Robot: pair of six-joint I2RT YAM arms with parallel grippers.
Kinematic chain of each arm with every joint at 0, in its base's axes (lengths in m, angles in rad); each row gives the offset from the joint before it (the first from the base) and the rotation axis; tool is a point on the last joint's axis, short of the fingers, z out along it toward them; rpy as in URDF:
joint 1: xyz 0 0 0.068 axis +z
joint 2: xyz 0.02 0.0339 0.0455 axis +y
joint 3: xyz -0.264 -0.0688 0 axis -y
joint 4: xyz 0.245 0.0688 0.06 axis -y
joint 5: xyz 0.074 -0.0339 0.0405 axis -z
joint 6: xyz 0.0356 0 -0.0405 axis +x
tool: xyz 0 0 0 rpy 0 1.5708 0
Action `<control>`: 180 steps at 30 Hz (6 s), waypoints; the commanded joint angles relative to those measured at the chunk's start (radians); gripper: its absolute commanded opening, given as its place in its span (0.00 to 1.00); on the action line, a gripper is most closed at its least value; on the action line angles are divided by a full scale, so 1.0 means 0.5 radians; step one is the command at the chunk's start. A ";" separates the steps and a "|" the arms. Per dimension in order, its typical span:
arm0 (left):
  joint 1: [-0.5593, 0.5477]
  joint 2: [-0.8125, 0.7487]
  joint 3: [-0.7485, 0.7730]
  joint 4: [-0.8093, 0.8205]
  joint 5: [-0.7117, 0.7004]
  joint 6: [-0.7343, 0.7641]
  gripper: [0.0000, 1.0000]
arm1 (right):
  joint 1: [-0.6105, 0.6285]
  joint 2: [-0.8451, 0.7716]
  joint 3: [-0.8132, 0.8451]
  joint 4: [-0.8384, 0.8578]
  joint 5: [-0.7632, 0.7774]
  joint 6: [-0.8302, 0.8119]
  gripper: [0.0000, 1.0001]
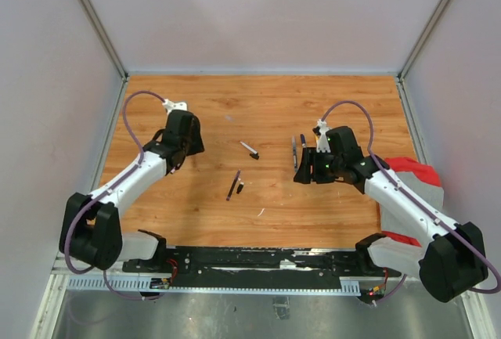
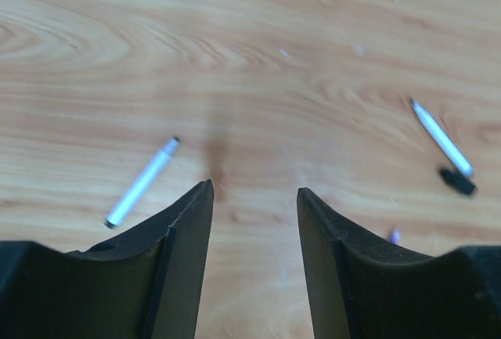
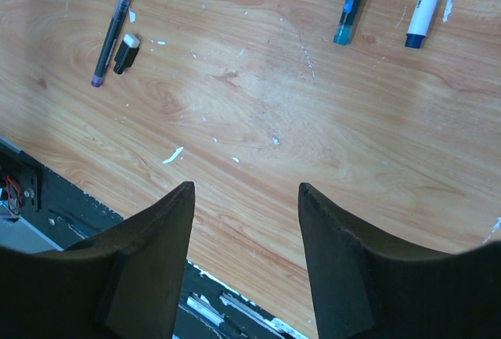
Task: Insert the pens into the pen caps
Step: Adjust the pen at the center of the board, then pick up the pen from the center of the board.
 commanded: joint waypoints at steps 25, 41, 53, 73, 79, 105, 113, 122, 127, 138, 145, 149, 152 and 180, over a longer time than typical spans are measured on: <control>0.791 0.824 0.149 0.269 0.429 0.256 0.73 | 0.041 -0.080 -0.054 -0.015 -0.211 0.014 0.62; 0.788 0.569 -0.117 0.166 0.102 0.136 0.71 | 0.078 -0.066 -0.025 -0.012 -0.247 0.012 0.64; 0.618 0.462 -0.256 0.160 0.245 0.106 0.27 | 0.109 -0.061 -0.012 0.014 -0.253 0.048 0.66; -0.094 0.825 0.231 0.182 0.390 0.122 0.06 | 0.121 -0.126 -0.032 -0.011 -0.174 0.080 0.67; -0.473 0.980 0.570 0.108 0.337 0.110 0.06 | 0.118 -0.174 -0.047 -0.032 -0.126 0.114 0.67; -0.917 0.549 0.397 0.086 0.137 -0.060 0.47 | 0.121 -0.567 -0.185 -0.074 0.226 0.240 0.70; -0.918 0.217 0.007 -0.146 0.044 -0.174 0.50 | 0.119 -0.507 -0.226 -0.016 0.149 0.255 0.71; -0.918 0.162 -0.189 -0.128 0.055 -0.251 0.46 | 0.120 -0.497 -0.225 -0.017 0.096 0.253 0.71; -0.918 0.257 -0.188 -0.111 0.025 -0.229 0.44 | 0.120 -0.486 -0.229 -0.011 0.076 0.256 0.71; -0.918 0.437 -0.137 -0.116 -0.069 -0.194 0.37 | 0.119 -0.481 -0.225 -0.020 0.068 0.247 0.71; -0.918 0.491 -0.134 -0.140 -0.118 -0.186 0.26 | 0.121 -0.472 -0.217 -0.015 0.065 0.245 0.71; -0.918 0.458 -0.145 -0.186 -0.193 -0.210 0.21 | 0.119 -0.477 -0.230 0.013 0.065 0.255 0.71; -0.918 0.401 -0.151 -0.214 -0.247 -0.218 0.19 | 0.119 -0.481 -0.251 0.063 0.062 0.288 0.72; -0.964 -0.488 -0.497 0.532 0.549 -0.574 0.02 | 0.720 -0.137 -0.581 1.563 0.450 1.144 0.65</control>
